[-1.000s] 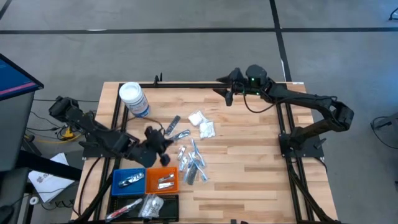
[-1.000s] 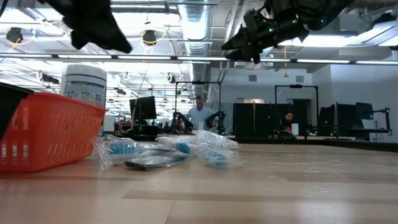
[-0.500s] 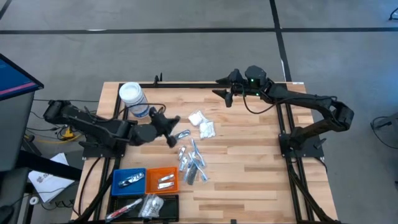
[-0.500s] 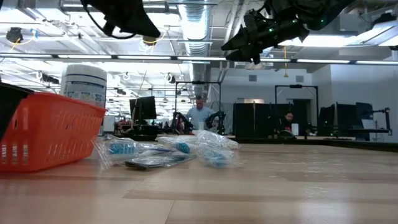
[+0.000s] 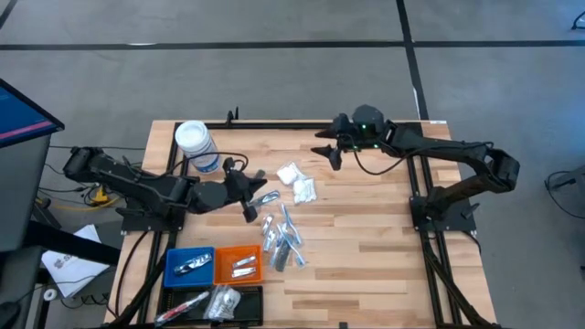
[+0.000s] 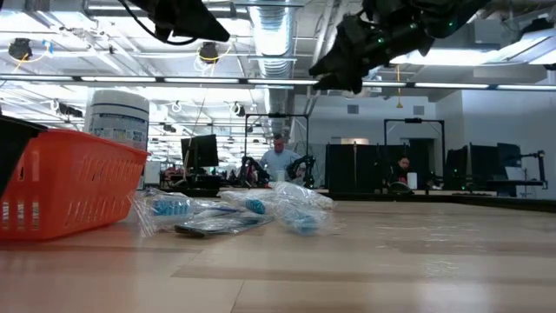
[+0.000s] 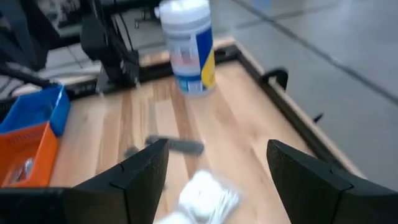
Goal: Pick & Place Travel size toiletries
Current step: Put the top black comb into the blue basket
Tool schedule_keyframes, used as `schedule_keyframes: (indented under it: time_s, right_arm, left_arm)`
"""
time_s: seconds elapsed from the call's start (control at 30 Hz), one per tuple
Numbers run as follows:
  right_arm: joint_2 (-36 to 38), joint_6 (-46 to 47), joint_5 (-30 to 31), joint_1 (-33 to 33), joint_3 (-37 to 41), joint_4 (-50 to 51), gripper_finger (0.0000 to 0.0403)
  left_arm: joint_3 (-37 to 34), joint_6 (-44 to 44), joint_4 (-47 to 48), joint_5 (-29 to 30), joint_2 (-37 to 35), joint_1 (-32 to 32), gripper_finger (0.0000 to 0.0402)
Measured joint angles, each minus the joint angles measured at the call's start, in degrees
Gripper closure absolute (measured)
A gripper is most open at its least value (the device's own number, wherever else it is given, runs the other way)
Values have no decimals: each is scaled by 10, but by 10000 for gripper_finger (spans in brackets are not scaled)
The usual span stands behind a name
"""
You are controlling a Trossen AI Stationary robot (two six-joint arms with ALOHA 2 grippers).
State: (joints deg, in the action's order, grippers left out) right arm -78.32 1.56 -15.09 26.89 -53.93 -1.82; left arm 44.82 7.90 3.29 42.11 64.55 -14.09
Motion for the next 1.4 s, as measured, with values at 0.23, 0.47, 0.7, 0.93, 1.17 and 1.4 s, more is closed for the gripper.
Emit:
schedule_keyframes:
  time_s: [0.23,0.47,0.7,0.93,1.17,1.4]
  right_arm:
    - [0,33,1,20,0,65,137]
    - [0,62,1,25,0,51,137]
    - [0,62,1,20,0,0,137]
    - [0,36,-2,11,0,-15,137]
    - [-8,-90,-18,-47,0,-6,137]
    - [-8,-127,-17,-97,-20,21,137]
  left_arm:
    - [0,0,-3,0,0,0,399]
    - [-17,3,-7,0,1,2,399]
    - [-41,18,-8,0,1,21,399]
    - [-53,32,-7,0,1,35,399]
    - [-55,81,43,-73,1,61,399]
    - [-55,106,112,-152,1,97,399]
